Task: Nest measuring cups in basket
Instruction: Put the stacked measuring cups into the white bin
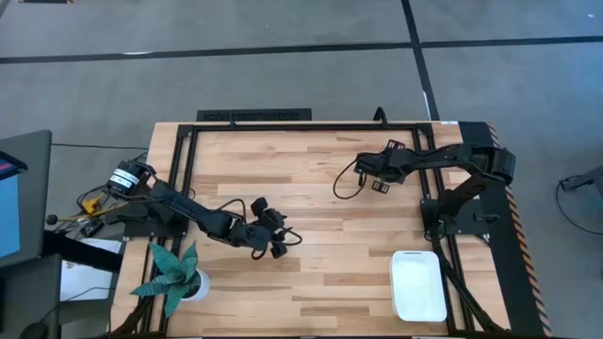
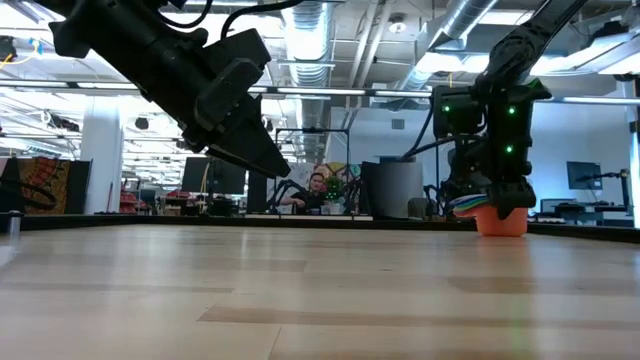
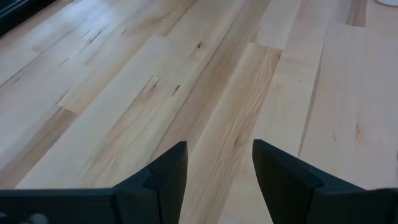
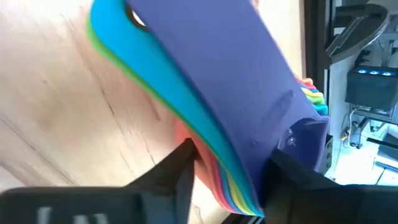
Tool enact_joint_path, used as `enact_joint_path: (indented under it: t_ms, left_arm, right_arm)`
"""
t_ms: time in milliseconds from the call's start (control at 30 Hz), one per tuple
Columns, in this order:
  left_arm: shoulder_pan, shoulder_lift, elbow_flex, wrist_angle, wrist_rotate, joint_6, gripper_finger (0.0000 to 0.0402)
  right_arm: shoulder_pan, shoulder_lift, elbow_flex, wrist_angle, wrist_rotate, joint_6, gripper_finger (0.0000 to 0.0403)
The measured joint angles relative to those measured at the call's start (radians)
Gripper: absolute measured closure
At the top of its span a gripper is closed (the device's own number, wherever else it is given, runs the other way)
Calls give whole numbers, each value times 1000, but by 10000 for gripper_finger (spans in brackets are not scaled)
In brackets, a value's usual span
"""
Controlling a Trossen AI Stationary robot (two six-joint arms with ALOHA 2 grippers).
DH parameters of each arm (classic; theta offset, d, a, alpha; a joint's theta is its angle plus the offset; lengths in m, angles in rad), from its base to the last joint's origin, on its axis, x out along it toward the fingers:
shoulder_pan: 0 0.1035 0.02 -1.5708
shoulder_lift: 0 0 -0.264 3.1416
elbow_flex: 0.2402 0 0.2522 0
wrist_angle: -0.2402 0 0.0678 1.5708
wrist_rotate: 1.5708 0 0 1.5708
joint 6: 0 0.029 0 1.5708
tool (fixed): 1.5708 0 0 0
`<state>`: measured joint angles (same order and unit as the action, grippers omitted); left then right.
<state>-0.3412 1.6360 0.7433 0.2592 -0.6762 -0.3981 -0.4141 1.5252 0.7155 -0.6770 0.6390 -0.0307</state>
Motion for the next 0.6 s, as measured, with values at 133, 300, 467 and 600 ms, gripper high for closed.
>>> enact_joint_path:
  t_ms: [133, 300, 467, 600]
  left_arm:
    - [0, 0, 0, 0, 0, -2, 230]
    - [0, 0, 0, 0, 0, -3, 230]
    - [2, 0, 0, 0, 0, -3, 230]
    - [3, 0, 0, 0, 0, -3, 230]
  right_arm:
    - [2, -28, -2, 1, -7, 3, 283]
    - [12, -65, -5, -3, -35, 4, 300]
    - [14, -99, -6, -26, -48, 7, 296]
    - [20, -121, 21, -129, -85, 57, 299]
